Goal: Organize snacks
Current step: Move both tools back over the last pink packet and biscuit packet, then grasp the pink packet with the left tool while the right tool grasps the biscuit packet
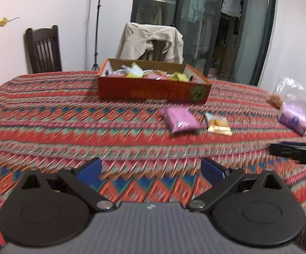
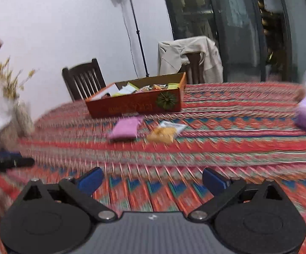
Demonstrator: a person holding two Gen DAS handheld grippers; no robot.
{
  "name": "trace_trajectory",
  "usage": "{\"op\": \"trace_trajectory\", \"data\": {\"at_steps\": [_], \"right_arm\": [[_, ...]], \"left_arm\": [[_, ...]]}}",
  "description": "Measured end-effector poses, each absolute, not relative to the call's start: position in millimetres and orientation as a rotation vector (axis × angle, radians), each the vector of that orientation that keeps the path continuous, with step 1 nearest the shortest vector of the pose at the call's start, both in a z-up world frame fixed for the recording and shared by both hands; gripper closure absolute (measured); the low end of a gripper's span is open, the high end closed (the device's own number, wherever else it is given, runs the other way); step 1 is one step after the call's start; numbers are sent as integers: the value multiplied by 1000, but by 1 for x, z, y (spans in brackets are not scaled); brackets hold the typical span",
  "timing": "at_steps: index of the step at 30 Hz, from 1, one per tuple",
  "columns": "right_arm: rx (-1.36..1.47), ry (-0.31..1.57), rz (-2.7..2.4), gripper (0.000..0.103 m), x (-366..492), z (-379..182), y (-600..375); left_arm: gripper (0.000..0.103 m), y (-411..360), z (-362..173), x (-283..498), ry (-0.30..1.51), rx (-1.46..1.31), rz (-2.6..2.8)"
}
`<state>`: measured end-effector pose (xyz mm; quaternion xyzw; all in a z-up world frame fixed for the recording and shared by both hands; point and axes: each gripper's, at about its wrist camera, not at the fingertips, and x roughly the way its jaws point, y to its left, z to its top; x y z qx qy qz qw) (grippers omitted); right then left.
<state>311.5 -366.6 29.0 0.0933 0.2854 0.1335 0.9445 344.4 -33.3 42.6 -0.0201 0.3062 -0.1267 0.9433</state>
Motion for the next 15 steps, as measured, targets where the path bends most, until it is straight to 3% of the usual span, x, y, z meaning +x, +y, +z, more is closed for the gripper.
{"op": "trace_trajectory", "data": {"at_steps": [2,10,13,15], "right_arm": [[194,606,252,12,352,21,-357],[189,682,127,12,480,-16,-318],[62,670,80,37,493,-21,-305],[24,659,88,47,493,-20,-304]], "left_arm": [[1,-38,42,359,622,-44,-268],[1,-34,31,408,666,-67,-242],[1,-40,25,426,688,-65,-226],[1,-50,22,440,706,-72,-211]]}}
